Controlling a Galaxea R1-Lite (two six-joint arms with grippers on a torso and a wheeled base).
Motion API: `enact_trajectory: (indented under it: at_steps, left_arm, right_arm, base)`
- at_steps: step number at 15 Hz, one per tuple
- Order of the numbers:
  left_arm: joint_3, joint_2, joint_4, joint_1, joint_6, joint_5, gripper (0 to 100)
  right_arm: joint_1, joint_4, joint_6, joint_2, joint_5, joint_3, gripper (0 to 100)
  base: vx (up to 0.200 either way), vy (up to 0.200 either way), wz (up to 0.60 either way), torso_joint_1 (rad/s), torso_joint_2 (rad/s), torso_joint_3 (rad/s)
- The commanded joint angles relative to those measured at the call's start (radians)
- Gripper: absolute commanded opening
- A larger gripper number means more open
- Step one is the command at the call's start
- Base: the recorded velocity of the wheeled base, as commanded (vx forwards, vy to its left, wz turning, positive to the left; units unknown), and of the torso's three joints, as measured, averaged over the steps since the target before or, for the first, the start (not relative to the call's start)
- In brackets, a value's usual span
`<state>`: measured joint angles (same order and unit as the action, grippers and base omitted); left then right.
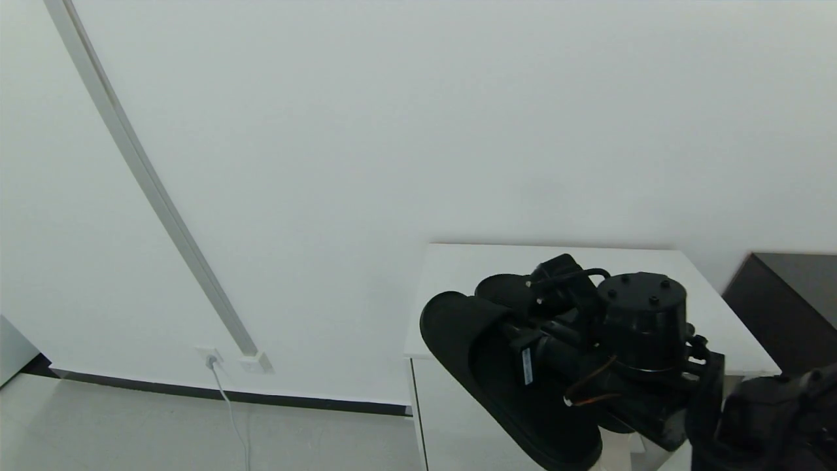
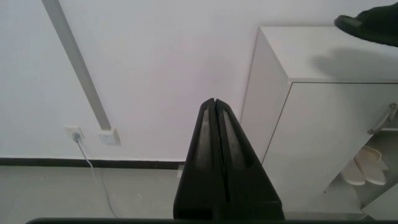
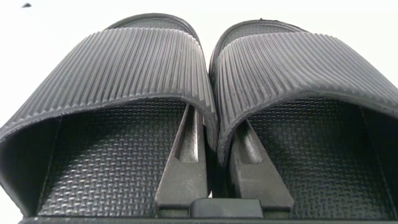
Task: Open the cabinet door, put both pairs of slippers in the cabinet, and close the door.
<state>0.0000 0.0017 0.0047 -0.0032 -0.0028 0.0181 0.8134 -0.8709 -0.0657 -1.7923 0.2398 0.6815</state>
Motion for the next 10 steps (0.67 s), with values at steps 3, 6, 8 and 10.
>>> enact_trajectory:
  at_steps: [3, 6, 8, 10]
  left_arm:
    - [0.0, 0.001, 0.0, 0.0, 0.0, 0.002, 0]
    - [0.0, 0.001, 0.0, 0.0, 0.0, 0.003, 0]
    - [0.0, 0.001, 0.0, 0.0, 0.0, 0.003, 0]
    - [0.0, 0.001, 0.0, 0.0, 0.0, 0.003, 0]
  right_arm:
    - [0.033, 0.0, 0.0, 0.094, -0.004, -0.046, 0]
    - [0.043, 0.0, 0.0, 0.093, -0.002, -0.049, 0]
    - [0.043, -0.002, 0.001, 0.094, -0.004, -0.06, 0]
    - [0.043, -0.002, 0.004, 0.096, 0.003, -0.065, 0]
  base:
    - [-0.067, 0.0, 0.0, 0.001, 0.0, 0.001]
    - [-0.2, 0.0, 0.0, 0.01, 0.01, 0.001]
    - [0.0, 0.0, 0.0, 0.0, 0.0, 0.0]
    - [0.0, 0.0, 0.0, 0.0, 0.0, 0.0]
